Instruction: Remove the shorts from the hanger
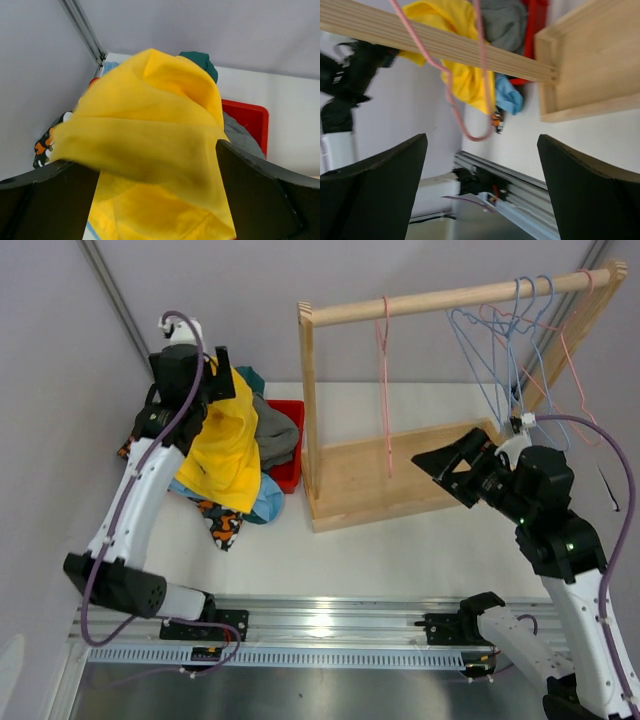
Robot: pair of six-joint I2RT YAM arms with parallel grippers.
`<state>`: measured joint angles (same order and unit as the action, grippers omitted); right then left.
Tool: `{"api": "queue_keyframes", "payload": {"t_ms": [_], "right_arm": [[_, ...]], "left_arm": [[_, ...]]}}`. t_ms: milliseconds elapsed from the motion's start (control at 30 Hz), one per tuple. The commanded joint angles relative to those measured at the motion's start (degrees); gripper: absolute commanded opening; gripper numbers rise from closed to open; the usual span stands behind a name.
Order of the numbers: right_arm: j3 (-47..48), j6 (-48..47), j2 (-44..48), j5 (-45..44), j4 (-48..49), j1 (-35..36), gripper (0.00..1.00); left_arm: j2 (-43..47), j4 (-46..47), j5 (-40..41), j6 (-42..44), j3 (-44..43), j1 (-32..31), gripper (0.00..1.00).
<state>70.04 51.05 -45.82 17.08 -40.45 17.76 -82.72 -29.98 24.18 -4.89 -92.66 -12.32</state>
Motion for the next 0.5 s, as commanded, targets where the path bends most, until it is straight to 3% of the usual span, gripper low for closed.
{"api": "queue_keyframes", "payload": {"t_ms": [0,233,467], "right_arm": [[1.5,-8.9,3.3,-15.1,-12.9,-0.3,0.99],[-1.6,-10.4,10.0,-24.3,-17.6,-0.3,0.99],[-7.4,-8.4,16.6,-24.7,-14.8,-0.2,0.99]], "left_arm": [[7.6,-1.3,-3.3,-3.5,4.5,-0.3,0.99],[17.7,-0.8,-9.9,-5.6,14.1,-0.3,0.99],[31.4,2.2,-18.5,-10.2,23.4,-0.4,0.99]]}}
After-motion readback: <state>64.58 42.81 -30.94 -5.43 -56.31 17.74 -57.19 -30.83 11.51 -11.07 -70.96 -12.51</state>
